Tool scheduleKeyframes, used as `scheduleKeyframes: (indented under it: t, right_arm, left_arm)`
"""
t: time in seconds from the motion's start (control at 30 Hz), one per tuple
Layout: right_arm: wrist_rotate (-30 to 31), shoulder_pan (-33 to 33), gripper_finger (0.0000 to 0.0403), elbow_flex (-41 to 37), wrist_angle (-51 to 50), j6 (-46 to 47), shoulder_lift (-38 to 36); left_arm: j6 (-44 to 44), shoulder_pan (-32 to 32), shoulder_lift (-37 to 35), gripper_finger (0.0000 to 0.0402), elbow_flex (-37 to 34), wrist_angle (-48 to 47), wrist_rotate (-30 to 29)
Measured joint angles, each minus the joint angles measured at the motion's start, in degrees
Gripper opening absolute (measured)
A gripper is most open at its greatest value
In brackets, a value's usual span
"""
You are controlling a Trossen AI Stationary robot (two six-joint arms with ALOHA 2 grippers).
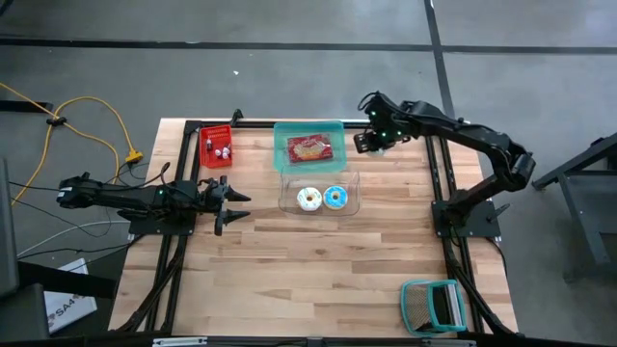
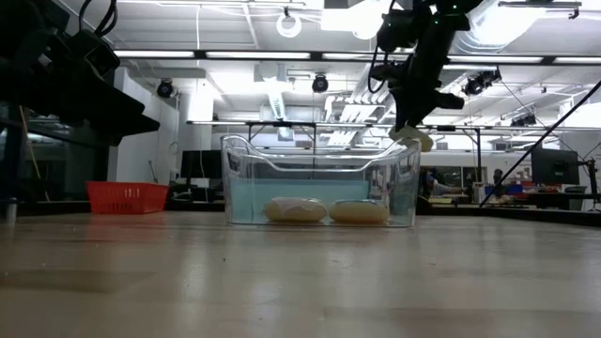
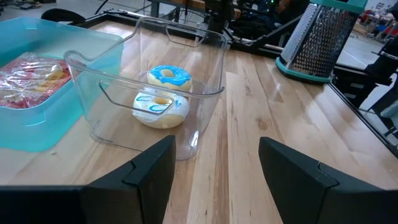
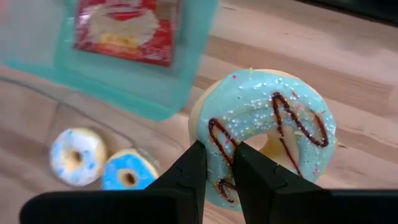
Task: Pick & Place Food Item
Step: Put the green donut into the transparent bin
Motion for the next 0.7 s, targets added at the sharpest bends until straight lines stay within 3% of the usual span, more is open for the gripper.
scheduleKeyframes:
  t: [0.37,0.7]
  right_arm:
    - [-8.35,5.12,0.0064,0.00,6.85,-1.91,0.00]
    - [-19.49,11.83,0.0064,0.00,14.52,-3.48,0.00]
  left_arm:
    - [0.00,0.00,-0.02,0.0225,0.00,0.00,0.00]
    - [0.00,0.00,0.00,0.0225,-0.02,0.00,0.00]
